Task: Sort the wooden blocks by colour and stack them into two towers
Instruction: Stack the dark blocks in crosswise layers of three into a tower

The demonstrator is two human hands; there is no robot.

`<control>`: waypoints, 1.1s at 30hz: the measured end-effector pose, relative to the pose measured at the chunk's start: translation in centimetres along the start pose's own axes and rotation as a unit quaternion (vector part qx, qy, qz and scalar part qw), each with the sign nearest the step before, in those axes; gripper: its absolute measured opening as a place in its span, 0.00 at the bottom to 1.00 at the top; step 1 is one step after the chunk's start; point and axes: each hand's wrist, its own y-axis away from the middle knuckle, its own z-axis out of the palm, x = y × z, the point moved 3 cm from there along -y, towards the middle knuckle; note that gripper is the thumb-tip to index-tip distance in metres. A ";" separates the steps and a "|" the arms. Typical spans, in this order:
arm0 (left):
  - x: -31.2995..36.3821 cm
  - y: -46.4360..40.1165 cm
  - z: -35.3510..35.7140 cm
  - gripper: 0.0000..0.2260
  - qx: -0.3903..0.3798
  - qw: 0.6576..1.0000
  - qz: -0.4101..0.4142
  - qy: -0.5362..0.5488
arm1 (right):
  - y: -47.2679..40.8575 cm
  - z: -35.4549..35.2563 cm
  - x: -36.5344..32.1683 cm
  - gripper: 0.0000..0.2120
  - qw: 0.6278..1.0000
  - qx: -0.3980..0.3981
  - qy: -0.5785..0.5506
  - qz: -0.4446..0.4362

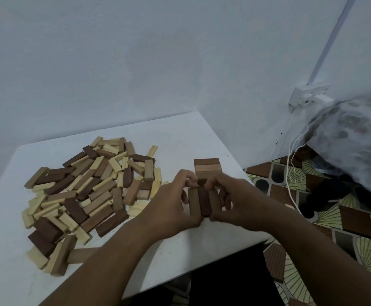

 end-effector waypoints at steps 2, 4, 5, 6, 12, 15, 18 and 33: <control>0.8 -1.3 -0.9 0.28 0.009 1.000 0.010 -0.010 | -0.7 -1.3 -0.3 0.25 1.000 0.008 0.007 -0.007; 1.4 -2.7 -1.7 0.29 0.011 1.000 0.015 -0.022 | -1.7 -2.8 -0.3 0.26 1.000 0.015 0.010 -0.010; 1.6 -3.5 -2.1 0.29 0.010 1.000 0.015 -0.026 | -2.2 -3.5 -0.4 0.26 1.000 0.020 0.008 -0.020; 1.8 -4.3 -2.4 0.30 0.009 0.999 0.014 -0.029 | -2.8 -4.1 -0.4 0.26 0.999 0.026 0.006 -0.034; 1.5 -8.4 -3.0 0.33 0.000 0.999 -0.003 -0.042 | -6.3 -6.4 1.4 0.29 1.000 0.016 0.007 -0.016; 0.8 -9.5 -2.8 0.35 -0.019 0.999 -0.021 -0.042 | -7.3 -6.3 2.6 0.30 1.000 0.006 0.010 -0.021; 0.1 -9.8 -2.4 0.37 -0.029 0.998 -0.030 -0.042 | -7.6 -5.9 3.5 0.31 1.000 0.001 -0.001 -0.009; -1.0 -9.4 -1.5 0.37 -0.036 0.997 -0.033 -0.051 | -7.6 -4.8 4.4 0.34 0.998 -0.027 -0.007 0.049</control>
